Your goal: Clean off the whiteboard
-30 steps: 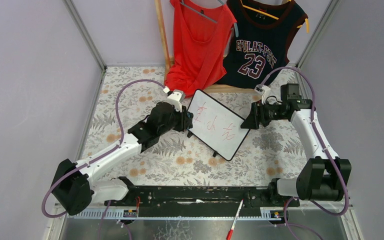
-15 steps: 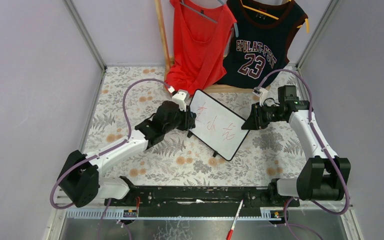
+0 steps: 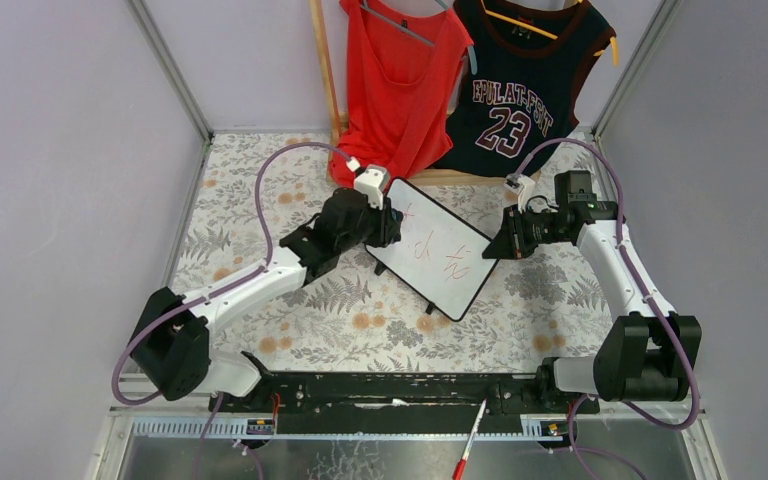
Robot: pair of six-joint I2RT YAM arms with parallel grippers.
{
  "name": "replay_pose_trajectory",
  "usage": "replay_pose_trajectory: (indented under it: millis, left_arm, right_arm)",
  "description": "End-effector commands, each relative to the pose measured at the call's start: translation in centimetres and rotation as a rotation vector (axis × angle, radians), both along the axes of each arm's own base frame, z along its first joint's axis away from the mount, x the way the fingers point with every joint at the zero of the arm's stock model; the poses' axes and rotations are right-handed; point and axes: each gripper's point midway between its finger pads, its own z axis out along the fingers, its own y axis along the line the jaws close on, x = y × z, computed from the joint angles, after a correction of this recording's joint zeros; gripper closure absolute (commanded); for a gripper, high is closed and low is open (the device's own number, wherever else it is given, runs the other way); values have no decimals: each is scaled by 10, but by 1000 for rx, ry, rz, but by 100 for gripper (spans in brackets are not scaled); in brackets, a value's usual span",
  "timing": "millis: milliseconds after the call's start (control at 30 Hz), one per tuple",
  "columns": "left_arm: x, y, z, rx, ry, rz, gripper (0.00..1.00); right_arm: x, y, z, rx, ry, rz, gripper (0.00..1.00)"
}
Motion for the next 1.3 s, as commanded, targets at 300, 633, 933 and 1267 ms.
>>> replay_pose_trajectory:
  millis: [300, 633, 933, 1267]
  left_arm:
    - [52, -9, 20, 151, -193, 24, 100]
    - [58, -49, 21, 64, -210, -115, 100]
    - [53, -78, 30, -44, -168, -184, 100]
    - [66, -71, 18, 36, -157, -135, 100]
  right_arm:
    - [-1, 2, 2, -3, -14, 18, 100]
    - [-3, 4, 2, -3, -17, 36, 100]
    - [-5, 5, 3, 0, -20, 44, 100]
    - [-5, 6, 3, -5, -27, 51, 100]
